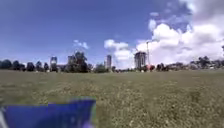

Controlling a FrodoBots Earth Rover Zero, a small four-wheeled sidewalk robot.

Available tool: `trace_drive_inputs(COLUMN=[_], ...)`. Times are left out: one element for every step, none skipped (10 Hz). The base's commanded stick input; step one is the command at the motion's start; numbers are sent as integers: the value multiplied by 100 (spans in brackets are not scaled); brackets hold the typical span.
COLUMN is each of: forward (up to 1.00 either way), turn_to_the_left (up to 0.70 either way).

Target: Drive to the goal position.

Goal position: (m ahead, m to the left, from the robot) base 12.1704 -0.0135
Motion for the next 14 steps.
trace_drive_inputs(forward=[70,70,70,70,70,70,70,70,70,70,70,70,70,70], turn_to_the_left=[0,0,0,0,0,0,0,0,0,0,0,0,0,0])
